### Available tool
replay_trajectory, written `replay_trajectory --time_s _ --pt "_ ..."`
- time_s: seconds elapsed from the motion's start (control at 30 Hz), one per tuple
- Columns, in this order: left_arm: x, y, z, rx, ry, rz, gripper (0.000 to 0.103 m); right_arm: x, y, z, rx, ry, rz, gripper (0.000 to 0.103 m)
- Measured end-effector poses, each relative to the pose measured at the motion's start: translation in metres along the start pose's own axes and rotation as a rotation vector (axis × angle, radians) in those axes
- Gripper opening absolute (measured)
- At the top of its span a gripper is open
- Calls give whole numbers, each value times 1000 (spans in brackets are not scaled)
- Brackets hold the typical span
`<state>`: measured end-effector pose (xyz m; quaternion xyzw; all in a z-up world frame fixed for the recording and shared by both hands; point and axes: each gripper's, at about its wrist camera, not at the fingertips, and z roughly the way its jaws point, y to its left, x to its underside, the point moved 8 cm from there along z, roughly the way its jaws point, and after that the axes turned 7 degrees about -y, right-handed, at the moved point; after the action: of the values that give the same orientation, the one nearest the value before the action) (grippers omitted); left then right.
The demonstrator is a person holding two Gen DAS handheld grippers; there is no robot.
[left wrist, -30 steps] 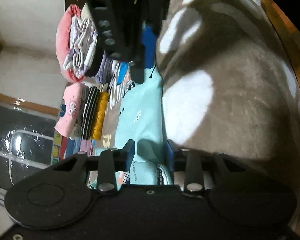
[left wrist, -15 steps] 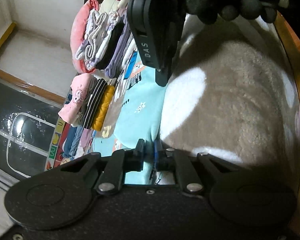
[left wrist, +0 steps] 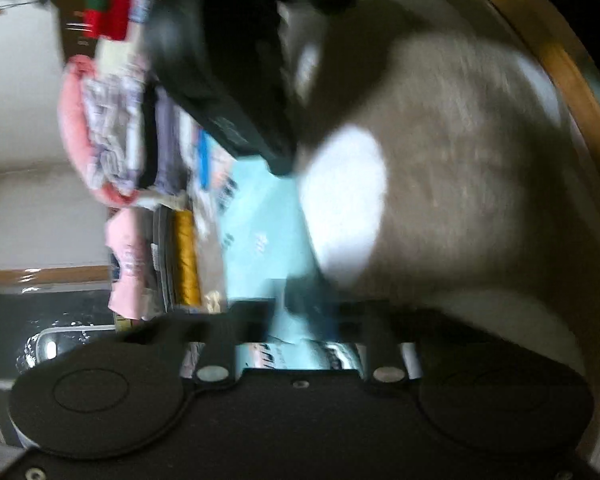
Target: Fold clothes
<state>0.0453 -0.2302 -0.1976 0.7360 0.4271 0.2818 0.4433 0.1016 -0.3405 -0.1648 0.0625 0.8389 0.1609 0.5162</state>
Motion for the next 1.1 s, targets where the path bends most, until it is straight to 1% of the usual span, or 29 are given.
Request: replay_trajectory --time_s 0.03,0.07,0.13,0.17,0.23,0.37,0.4,0.43,0.5,0.53,0.57,0.6,0.63,0.67,0.7,0.73,0.77,0.83,0.93,1.03,1.1 --pt "-1 -4 -1 -21 2 9 0 0 0 0 -3 0 3 0" --pt "-2 -9 -4 -58 -2 11 0 0 -1 0 -6 -1 5 0" --pt "-2 -17 -10 -159 1 25 0 0 -2 0 -12 -2 9 0" --pt "-2 -19 -13 -192 7 17 0 0 -2 1 -16 -3 12 0" --pt "-3 -20 -20 -215 20 -12 0 0 -4 1 -23 -5 21 0" --pt "-4 -21 -38 -220 28 -85 0 0 -5 -1 -27 -6 39 0" --pt "-2 -17 -42 -222 32 -116 1 0 -6 -2 -28 -6 48 0" --pt "0 -12 -46 -221 35 -157 8 0 -6 -2 -29 -5 56 0" --pt "4 0 -51 -218 40 -245 17 0 -6 -4 -26 -2 67 0" --pt "6 8 -51 -214 40 -296 30 -1 -6 -5 -24 -1 72 0" --pt "9 17 -51 -211 40 -347 36 -1 -6 -7 -22 -2 79 0" --pt "11 25 -51 -207 41 -397 36 -2 -6 -9 -19 -6 85 3" --pt "15 32 -49 -207 42 -445 36 -4 -5 -14 -14 -17 89 12" --pt "19 38 -47 -208 44 -495 36 -5 -4 -18 -10 -29 92 16" --pt "25 44 -40 -198 45 -552 36 -7 -2 -23 -9 -46 91 24" --pt "30 47 -33 -174 46 -612 37 -10 0 -28 -16 -66 94 27" --pt "34 48 -29 -147 47 -672 38 -13 2 -32 -20 -87 93 27" --pt "44 47 -27 -125 50 -787 38 -19 5 -36 -25 -123 85 27" --pt "56 48 -27 -126 36 -936 39 -27 12 -34 -28 -158 54 27" --pt "65 37 -22 -100 45 -994 40 -38 20 -18 -53 -152 8 27" --pt "70 28 -27 -96 41 -1036 40 -47 16 -4 -46 -142 10 27"
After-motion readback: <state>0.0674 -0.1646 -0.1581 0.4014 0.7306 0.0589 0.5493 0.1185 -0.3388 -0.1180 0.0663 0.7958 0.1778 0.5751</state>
